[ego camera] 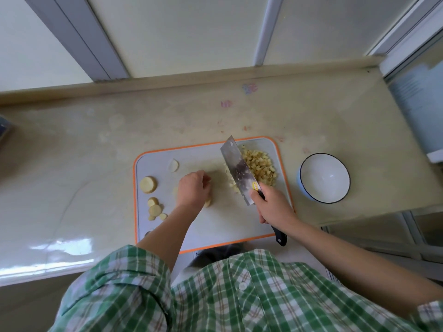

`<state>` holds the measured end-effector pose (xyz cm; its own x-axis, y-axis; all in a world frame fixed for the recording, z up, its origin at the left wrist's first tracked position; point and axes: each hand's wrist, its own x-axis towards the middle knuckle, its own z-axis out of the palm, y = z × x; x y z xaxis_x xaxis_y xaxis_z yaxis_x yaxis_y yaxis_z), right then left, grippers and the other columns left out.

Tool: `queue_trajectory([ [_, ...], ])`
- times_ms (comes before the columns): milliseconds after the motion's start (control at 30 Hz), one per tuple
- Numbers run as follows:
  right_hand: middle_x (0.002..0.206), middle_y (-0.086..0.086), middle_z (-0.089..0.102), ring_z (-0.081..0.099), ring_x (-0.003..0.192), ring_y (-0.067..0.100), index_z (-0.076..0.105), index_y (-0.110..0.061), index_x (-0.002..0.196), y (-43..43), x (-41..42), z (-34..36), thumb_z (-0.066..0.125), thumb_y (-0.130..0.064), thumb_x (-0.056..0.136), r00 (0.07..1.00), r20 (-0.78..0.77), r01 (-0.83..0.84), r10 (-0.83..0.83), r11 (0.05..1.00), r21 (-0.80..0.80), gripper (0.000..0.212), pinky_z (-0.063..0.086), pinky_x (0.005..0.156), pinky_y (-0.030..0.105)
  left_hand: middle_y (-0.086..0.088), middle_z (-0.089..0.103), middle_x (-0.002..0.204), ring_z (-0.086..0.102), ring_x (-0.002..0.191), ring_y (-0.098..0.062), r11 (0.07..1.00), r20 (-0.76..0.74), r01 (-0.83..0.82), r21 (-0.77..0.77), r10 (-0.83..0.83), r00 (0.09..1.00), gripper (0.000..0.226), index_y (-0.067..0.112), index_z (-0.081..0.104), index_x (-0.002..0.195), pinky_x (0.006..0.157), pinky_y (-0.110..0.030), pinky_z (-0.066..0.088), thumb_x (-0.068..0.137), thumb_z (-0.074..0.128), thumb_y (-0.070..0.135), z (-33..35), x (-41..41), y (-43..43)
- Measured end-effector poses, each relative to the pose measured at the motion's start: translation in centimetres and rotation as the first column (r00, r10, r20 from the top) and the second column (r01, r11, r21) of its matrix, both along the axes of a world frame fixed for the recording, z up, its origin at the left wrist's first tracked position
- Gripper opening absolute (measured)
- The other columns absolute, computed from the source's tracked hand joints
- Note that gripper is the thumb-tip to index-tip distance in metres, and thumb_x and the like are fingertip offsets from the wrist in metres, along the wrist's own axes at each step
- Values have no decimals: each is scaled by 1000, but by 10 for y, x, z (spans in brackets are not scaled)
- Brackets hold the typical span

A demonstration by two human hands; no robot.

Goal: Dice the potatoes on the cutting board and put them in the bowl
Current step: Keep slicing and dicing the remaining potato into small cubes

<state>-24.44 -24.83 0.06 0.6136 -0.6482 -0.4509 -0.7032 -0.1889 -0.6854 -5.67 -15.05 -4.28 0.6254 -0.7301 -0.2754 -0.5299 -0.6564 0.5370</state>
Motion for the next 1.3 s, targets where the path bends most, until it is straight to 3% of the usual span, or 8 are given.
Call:
queue_trajectory([
  [133,58,20,58,54,38,14,47,-9,82,-5,-2,1,41,-26,102,1000,-13,-22,22,999,-24,27,48,50,39,-9,67,92,61,89,-29,995,7,82,-61,-82,997,24,10,69,108,76,-36,47,85,63,16,3,-4,-5],
  [300,56,19,56,55,39,17,45,-2,81,-2,7,-3,43,-26,100,998,16,-56,56,998,-26,31,49,53,44,-9,61,89,58,89,-29,998,97,2,-63,4,995,20,9,70,104,68,-30,40,87,62,17,4,2,20],
  [567,49,4,49,57,37,18,39,-13,72,19,23,-15,44,-27,99,979,-13,-202,202,978,-50,31,47,48,39,-4,56,98,53,100,-26,991,157,101,83,-113,981,46,16,59,103,70,-36,46,73,69,50,4,-14,48],
  [700,48,3,47,56,37,19,40,-12,73,11,14,-17,40,-25,100,995,-44,-94,91,992,-82,31,47,50,41,-5,52,109,52,102,-27,983,182,93,156,-121,976,59,15,52,112,71,-38,44,73,69,57,3,-18,45],
  [800,50,5,47,55,36,17,41,-9,76,3,6,-15,40,-25,101,997,-46,-65,62,994,-87,30,45,47,38,-6,52,109,54,101,-28,982,173,90,168,-120,978,56,14,52,113,75,-38,45,77,69,53,2,-17,44],
  [1000,47,4,50,57,38,22,33,-20,68,19,9,-15,43,-27,99,964,-77,-264,255,953,-148,33,44,50,38,-11,54,104,56,95,-33,987,87,150,60,-155,984,41,9,59,110,79,-36,41,79,74,31,0,-14,45],
  [1167,52,9,52,57,43,25,36,-15,71,20,10,-17,43,-27,98,973,-76,-229,219,959,-166,31,46,52,44,-12,52,104,55,90,-33,992,57,123,-37,-121,991,42,10,62,115,77,-35,43,77,74,22,5,-14,50],
  [1300,54,7,50,58,51,31,32,-18,69,18,8,-18,45,-28,97,967,-98,-250,235,953,-174,33,47,55,47,-11,55,94,56,81,-32,991,107,124,-44,-119,987,22,8,69,99,71,-33,42,81,73,21,1,-17,48],
])
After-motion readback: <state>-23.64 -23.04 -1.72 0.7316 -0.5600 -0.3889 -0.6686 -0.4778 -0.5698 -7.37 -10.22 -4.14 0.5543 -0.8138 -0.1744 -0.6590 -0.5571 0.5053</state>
